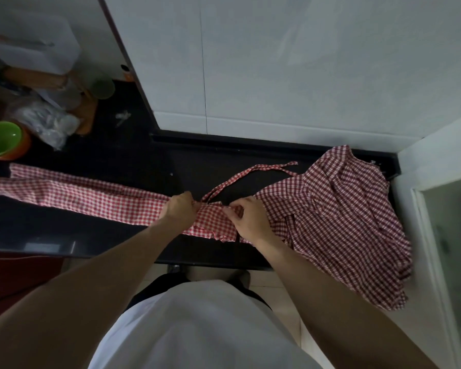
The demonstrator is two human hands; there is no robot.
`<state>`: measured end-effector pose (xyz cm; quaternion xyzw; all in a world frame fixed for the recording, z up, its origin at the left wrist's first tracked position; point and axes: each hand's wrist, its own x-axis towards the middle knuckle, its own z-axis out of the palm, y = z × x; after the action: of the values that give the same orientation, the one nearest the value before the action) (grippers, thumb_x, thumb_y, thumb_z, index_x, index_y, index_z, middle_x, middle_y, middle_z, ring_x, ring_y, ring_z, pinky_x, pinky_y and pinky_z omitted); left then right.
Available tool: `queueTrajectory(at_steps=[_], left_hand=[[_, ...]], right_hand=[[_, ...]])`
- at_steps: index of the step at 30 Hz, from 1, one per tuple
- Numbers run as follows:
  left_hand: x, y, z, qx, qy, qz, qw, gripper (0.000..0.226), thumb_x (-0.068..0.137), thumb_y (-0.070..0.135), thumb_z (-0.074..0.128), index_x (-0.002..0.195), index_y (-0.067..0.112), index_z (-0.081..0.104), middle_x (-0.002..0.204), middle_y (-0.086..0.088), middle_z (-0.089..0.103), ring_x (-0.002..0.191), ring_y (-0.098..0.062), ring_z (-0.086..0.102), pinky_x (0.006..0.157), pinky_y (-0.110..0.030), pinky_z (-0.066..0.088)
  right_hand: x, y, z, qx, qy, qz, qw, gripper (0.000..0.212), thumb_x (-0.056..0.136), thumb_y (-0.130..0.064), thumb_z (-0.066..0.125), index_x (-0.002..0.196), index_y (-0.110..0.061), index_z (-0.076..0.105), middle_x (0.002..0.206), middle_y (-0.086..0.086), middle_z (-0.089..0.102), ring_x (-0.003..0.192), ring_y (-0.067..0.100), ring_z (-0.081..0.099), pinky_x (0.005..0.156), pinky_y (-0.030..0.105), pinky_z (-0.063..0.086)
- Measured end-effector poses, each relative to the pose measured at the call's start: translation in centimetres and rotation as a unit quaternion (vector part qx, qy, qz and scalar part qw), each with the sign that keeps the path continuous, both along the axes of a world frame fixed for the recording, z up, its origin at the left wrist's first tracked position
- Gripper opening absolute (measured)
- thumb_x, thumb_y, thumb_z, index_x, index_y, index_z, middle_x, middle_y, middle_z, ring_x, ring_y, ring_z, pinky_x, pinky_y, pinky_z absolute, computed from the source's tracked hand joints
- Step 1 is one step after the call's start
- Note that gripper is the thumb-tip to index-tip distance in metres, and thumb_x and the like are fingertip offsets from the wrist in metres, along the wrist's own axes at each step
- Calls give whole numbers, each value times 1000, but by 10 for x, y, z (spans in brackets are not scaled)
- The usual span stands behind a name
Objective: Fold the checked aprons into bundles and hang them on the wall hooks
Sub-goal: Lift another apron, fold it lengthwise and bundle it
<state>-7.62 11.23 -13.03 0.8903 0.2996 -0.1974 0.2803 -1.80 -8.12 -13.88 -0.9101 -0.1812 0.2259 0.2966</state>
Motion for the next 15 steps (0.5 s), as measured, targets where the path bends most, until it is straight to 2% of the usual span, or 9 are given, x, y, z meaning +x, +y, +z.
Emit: queueTrajectory(at_steps=[2,4,8,12,15], left_hand=[[-1,-3,-3,-4,-5,9,1000,27,101,32,53,104,5,55,103,-15,64,87,-27,57,70,-33,39],[-3,-3,-7,-2,-6,0,1000,29,102,30,51,110,2,55,106,-18,65,94,-32,61,71,-34,40],[-10,0,-15,2,-55,-13,998,27,99,24,56,102,-2,57,102,-23,67,97,-39,63,77,-41,46],[-16,-2,-16,20,-73,-34,997,21,99,20,55,100,-1,56,102,-22,65,99,-38,60,82,-43,44],[-17,0,-18,16,-86,-40,995,20,99,18,54,99,-2,55,103,-22,63,100,-37,58,82,-43,43]], right_hand=[[-3,4,4,14,-18,-9,1000,41,91,-47,66,121,-20,65,129,0,52,120,13,48,103,26,40],[-7,8,7,3,-20,2,1000,48,88,-49,70,126,-20,62,133,1,49,123,14,45,103,27,38],[-19,13,5,-30,-23,8,999,47,86,-46,72,121,-16,61,126,3,53,120,18,45,99,27,39],[-26,15,-1,-27,1,-26,999,38,84,-41,76,112,-18,64,116,1,56,112,16,51,97,31,45],[-30,16,-2,-13,12,-62,998,38,82,-34,79,111,-16,63,117,2,53,107,15,51,98,32,46]])
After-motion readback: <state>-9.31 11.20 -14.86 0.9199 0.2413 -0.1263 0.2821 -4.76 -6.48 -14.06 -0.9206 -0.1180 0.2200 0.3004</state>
